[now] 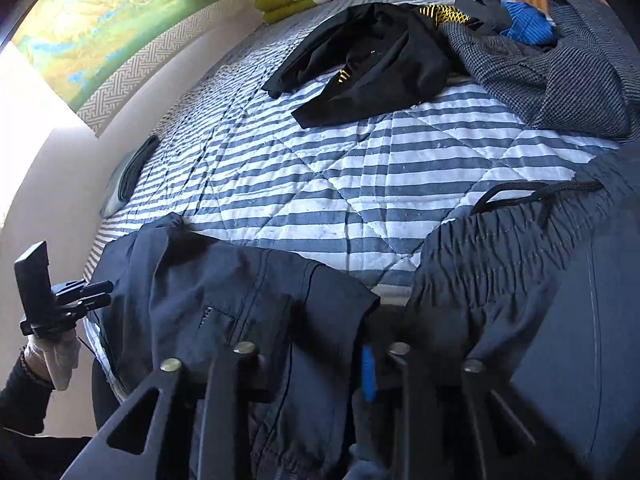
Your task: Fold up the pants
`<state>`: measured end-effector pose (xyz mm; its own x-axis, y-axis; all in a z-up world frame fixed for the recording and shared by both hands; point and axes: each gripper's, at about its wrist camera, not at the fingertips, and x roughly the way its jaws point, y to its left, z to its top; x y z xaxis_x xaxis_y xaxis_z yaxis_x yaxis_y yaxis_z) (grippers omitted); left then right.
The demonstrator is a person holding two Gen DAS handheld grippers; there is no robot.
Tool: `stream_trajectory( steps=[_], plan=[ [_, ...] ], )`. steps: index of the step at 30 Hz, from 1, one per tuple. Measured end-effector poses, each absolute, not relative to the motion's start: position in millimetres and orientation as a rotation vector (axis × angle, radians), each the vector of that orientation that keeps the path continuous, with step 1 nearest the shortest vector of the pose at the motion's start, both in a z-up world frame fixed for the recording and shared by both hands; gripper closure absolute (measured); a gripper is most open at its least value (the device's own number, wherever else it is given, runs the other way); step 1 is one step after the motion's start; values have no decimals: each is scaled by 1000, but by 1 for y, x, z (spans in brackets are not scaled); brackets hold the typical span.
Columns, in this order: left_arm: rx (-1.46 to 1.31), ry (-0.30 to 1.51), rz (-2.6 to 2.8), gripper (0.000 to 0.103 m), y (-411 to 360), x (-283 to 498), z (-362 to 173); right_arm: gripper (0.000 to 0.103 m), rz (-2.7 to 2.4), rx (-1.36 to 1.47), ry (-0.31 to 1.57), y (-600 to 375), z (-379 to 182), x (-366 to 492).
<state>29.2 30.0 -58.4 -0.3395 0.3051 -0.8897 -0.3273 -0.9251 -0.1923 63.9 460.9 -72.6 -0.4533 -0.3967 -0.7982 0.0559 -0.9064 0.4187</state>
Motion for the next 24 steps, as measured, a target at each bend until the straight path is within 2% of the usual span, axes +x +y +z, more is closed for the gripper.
stream_trajectory(
  steps=[5, 8, 10, 12, 13, 14, 19, 22, 24],
  plan=[
    [-1511, -6, 2271, 74, 14, 29, -70, 92, -2611, 1412, -213, 445, -31, 88],
    [-1511, 19, 2281, 72, 12, 32, -63, 93, -2640, 1566, -77, 448, -57, 85],
    [-1480, -9, 2346, 71, -1, 42, -50, 88, -2660, 1600, -1, 445, -61, 86],
    [-1464, -57, 2440, 62, -35, 52, -34, 74, -2736, 1587, 24, 445, -44, 89],
    [-1461, -90, 2490, 55, -55, 59, -26, 73, -2810, 1537, 75, 443, -27, 93],
    [-1464, -127, 2541, 52, -75, 65, -21, 73, -2842, 1486, 115, 436, -15, 96],
    [-1522, -375, 2708, 52, -166, 86, -15, 73, -2580, 1278, 211, 345, 21, 120],
    [-1581, -338, 2767, 52, -189, 93, -25, 73, -2346, 1234, 260, 271, 4, 133],
    [-1707, -240, 2770, 51, -209, 98, -44, 73, -2269, 1218, 344, 227, -15, 137]
  ],
)
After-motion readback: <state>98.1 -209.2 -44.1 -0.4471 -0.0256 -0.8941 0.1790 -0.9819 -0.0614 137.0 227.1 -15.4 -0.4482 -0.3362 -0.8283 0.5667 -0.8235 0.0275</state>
